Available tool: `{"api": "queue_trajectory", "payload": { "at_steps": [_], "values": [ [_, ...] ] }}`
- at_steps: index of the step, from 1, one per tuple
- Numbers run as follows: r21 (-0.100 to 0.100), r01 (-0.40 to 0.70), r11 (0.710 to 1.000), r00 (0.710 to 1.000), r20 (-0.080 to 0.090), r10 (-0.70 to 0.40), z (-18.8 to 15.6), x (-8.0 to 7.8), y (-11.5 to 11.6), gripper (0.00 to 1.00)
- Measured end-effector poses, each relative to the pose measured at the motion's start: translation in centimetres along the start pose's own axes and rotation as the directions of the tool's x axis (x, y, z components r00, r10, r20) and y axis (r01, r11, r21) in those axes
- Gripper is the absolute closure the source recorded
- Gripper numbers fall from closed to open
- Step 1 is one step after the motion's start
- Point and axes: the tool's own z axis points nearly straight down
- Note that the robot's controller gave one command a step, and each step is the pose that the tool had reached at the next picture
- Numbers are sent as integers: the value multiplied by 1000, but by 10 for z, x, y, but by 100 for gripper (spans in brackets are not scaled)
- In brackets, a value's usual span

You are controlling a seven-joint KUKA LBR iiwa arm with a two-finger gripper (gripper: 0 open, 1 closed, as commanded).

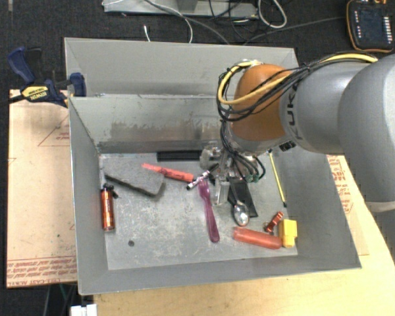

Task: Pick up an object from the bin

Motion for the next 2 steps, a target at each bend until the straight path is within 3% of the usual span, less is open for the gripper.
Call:
{"api": "queue_trajectory", "payload": {
  "at_steps": [1,2],
  "values": [
    [-8,343,939,939,-8,-343,-2,-9,16,100],
    [-8,343,939,939,-8,-343,-2,-9,16,100]
  ]
}}
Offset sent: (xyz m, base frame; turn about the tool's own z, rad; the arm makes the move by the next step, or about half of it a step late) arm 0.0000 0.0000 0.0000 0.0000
